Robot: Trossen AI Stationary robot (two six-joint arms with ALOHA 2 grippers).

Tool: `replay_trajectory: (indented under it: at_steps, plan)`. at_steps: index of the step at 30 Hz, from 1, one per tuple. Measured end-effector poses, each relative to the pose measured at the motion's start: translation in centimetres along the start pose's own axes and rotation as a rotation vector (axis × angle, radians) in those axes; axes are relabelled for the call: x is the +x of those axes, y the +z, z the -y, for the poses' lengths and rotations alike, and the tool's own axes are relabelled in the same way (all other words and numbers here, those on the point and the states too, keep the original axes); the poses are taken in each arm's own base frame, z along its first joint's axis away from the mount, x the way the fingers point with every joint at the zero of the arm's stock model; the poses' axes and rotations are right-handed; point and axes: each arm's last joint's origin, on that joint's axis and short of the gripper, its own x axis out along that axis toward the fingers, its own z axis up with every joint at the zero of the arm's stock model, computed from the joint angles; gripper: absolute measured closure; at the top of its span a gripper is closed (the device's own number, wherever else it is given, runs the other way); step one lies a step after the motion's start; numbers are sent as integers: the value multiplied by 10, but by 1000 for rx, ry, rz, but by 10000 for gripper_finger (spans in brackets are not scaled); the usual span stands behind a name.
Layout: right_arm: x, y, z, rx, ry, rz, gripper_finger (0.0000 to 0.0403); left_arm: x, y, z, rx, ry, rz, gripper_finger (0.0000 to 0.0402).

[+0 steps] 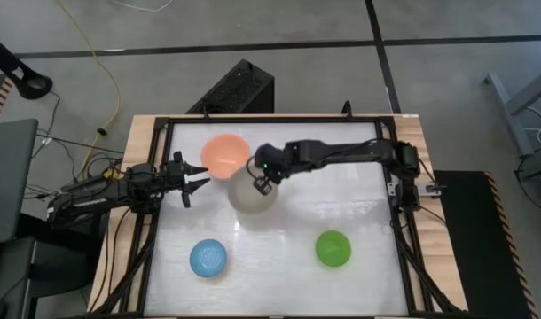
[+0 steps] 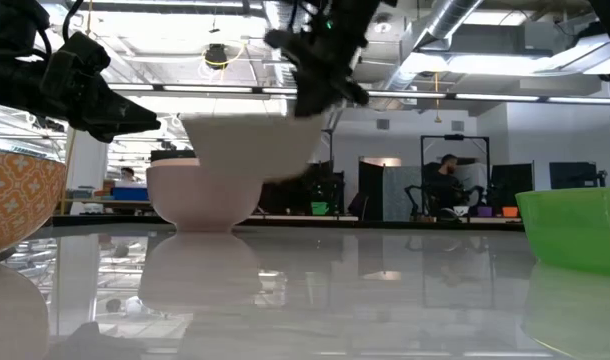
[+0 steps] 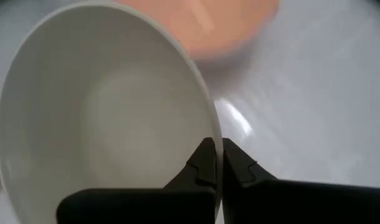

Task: Nest bowls inside each other
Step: Stack the gray bowl on top of the orange bowl

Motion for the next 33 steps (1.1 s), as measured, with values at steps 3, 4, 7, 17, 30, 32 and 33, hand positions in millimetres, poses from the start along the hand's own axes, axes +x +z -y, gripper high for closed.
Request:
replay_trajectory:
  at_steps: [3, 4, 7, 17, 30, 32, 33]
  plan:
    - [-16, 21, 5, -25, 18, 58, 392, 0, 0, 0, 0, 0, 0, 244]
    - [-22, 28, 7, -29, 21, 75, 392, 0, 0, 0, 0, 0, 0, 244]
    - [-37, 48, 16, -36, 26, 149, 392, 0, 0, 0, 0, 0, 0, 244]
    - [-32, 92, 59, 76, 60, 384, 393, 0, 0, 0, 0, 0, 0, 244]
    - [42, 100, 67, 165, 182, 374, 393, 0, 0, 0, 0, -1, -2, 244]
    - [52, 98, 69, 167, 175, 354, 393, 0, 0, 0, 1, -1, -6, 244]
    - [53, 101, 71, 181, 183, 368, 393, 0, 0, 0, 0, -1, -4, 244]
